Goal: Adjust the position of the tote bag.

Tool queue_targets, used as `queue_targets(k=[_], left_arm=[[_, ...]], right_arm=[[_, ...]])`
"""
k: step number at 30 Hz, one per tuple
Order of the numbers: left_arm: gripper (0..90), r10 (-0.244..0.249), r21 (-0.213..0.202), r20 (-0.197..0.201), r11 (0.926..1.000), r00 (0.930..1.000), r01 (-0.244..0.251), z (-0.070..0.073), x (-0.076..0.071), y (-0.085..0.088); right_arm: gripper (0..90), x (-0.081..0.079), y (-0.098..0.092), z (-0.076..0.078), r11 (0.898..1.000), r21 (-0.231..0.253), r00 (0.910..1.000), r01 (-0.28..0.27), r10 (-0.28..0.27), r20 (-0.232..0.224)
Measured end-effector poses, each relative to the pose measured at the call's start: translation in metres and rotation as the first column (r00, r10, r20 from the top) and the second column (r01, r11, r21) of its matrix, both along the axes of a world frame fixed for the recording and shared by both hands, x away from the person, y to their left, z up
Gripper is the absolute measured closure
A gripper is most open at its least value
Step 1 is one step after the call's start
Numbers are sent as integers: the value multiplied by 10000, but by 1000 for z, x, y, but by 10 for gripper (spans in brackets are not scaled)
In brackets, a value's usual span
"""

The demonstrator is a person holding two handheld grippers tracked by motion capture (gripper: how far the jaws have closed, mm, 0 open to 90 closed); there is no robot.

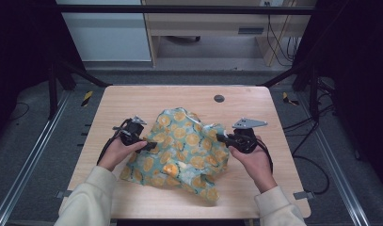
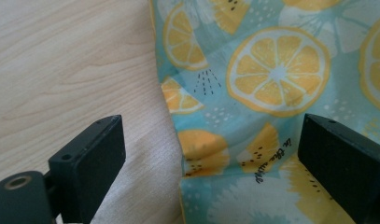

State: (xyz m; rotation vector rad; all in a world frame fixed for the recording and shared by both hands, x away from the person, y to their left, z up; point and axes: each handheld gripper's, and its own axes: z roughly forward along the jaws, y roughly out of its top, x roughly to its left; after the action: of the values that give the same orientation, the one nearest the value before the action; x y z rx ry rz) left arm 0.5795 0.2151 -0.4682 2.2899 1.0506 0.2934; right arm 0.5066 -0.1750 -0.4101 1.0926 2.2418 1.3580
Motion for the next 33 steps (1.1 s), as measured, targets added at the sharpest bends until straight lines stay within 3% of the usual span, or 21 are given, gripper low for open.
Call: queue_targets(k=[8,12,13,16,18,24,27,28,33], left_arm=[[248,-233,-34,-284,9997,9993,232,-2,-2,-4],[526,-411,225,-123,9989,9991,413,0,-4,-5],[630,-479,291,-111,9984,9988,482,0,-6,-6],[805,-599,403,-31,9974,9982,600,1,-7,-5],[875,-586,359,59,9976,9983,584,3,-9,-4],[900,-434,327,459,9986,9980,420,11,-17,0],[900,-97,123,950,9999,9954,86,20,-26,7],[900,-97,123,950,9999,9954,86,20,-26,7],[900,311,150,1708,9993,9848,-342,35,-40,18]], right_arm=[[876,1,-1,0,10000,23,10000,29,-29,-25],[876,2,-2,0,10000,33,10000,60,-59,-24],[876,2,-3,0,10000,53,10000,68,-68,-24],[877,3,-4,0,9999,72,10000,77,-77,-22],[878,3,-4,1,9998,113,9999,136,-136,-20],[893,2,-10,5,9999,-13,9998,152,-152,128],[898,-1,-17,11,9995,-195,9992,234,-228,322],[898,-1,-17,11,9995,-195,9992,234,-228,322],[900,-4,-30,22,9986,-348,9978,410,-390,545]])
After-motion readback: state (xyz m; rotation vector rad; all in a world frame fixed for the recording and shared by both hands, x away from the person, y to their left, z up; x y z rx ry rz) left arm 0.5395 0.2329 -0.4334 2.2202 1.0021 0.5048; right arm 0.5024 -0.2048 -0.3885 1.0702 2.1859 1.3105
